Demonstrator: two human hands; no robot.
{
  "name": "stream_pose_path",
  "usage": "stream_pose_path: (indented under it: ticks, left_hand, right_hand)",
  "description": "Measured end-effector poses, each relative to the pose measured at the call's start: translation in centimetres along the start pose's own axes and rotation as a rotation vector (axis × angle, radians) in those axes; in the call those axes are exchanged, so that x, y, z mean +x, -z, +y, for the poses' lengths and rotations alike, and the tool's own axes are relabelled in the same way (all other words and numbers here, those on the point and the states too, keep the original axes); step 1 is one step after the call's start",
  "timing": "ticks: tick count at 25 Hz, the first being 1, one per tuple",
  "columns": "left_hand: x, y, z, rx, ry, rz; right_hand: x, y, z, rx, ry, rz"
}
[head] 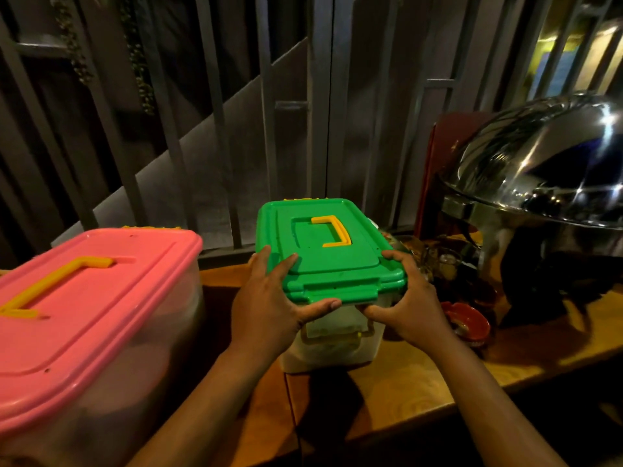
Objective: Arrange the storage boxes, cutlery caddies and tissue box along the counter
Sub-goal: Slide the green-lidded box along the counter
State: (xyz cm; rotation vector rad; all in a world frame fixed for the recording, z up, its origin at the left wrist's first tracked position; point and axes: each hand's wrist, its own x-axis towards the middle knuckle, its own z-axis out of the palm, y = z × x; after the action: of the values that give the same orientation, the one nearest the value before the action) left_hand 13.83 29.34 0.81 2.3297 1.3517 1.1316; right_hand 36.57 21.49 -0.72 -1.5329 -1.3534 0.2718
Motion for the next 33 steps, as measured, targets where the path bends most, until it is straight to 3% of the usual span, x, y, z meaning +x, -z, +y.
stream_pose_path:
  ticks: [22, 33]
  left_hand:
    - [7.9, -5.2, -0.4, 0.091, 0.11, 0.026]
    - [7.8, -4.9, 0.2, 0.167, 0.133, -0.013]
  right_hand:
    - [10.3, -0.9, 4.5, 0.057, 0.052, -0.071]
    - [10.8, -0.8, 5.6, 0.023, 0.048, -0.109]
